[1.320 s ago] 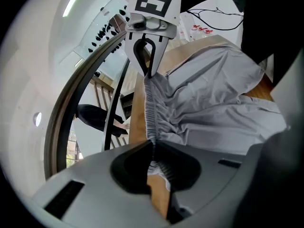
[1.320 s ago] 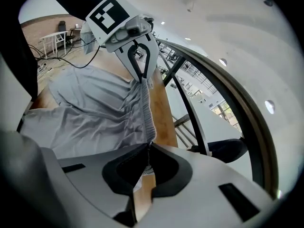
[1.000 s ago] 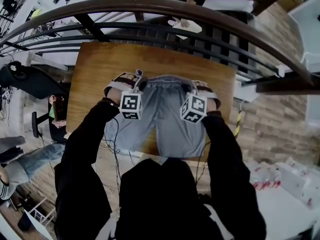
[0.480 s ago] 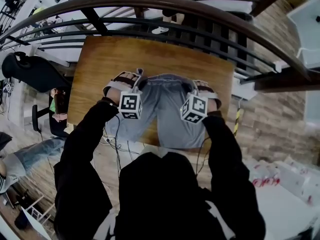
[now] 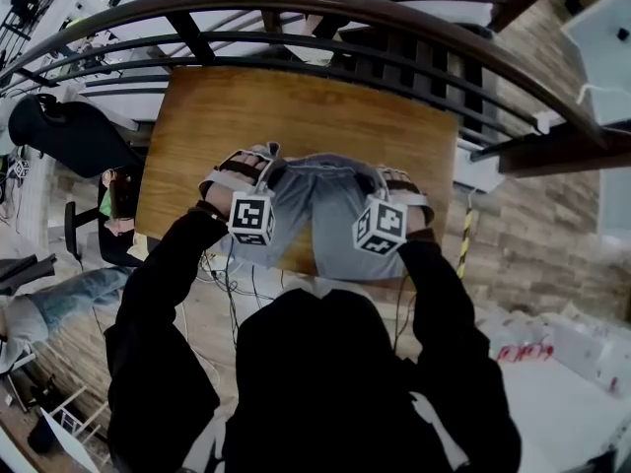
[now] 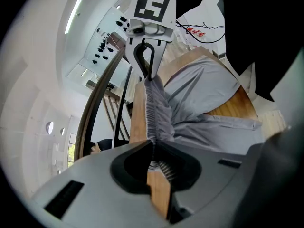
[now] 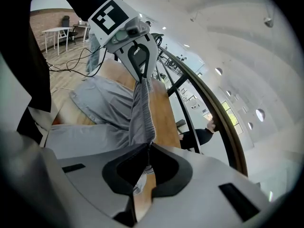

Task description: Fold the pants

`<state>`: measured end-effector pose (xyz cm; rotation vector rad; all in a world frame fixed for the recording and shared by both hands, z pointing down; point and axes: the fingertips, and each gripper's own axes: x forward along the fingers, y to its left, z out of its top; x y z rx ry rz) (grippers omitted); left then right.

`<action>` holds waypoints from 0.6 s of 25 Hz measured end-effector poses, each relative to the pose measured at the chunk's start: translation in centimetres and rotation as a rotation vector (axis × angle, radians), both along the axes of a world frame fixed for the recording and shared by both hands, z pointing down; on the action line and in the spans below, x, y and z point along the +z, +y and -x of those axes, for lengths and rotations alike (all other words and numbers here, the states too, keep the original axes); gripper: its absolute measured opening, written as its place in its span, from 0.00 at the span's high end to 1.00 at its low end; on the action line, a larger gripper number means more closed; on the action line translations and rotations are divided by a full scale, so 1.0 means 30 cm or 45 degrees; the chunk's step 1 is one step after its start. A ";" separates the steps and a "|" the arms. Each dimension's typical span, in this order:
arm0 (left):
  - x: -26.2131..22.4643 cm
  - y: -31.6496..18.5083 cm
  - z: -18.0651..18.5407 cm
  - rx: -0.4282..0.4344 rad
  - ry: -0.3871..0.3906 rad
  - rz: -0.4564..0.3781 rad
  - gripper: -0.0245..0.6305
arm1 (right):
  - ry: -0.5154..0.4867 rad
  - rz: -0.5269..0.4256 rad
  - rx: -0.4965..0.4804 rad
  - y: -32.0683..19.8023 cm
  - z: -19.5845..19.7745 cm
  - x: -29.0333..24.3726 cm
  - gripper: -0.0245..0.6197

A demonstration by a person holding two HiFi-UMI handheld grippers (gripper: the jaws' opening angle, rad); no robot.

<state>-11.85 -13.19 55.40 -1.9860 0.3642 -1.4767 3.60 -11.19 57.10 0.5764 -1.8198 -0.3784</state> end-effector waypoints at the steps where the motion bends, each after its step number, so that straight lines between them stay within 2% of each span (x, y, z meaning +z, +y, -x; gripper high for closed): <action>1: -0.002 0.022 0.004 0.004 0.001 0.001 0.92 | -0.001 -0.002 0.001 0.023 0.004 -0.006 0.93; 5: 0.027 0.109 0.016 -0.002 -0.005 0.049 0.92 | -0.004 0.001 -0.008 0.103 0.005 -0.009 0.93; 12: 0.000 0.180 0.003 -0.001 0.015 0.014 0.92 | 0.013 0.017 -0.019 0.207 0.009 0.014 0.93; 15: 0.011 0.220 0.013 0.003 0.014 0.031 0.92 | 0.015 0.030 -0.020 0.248 0.017 0.021 0.93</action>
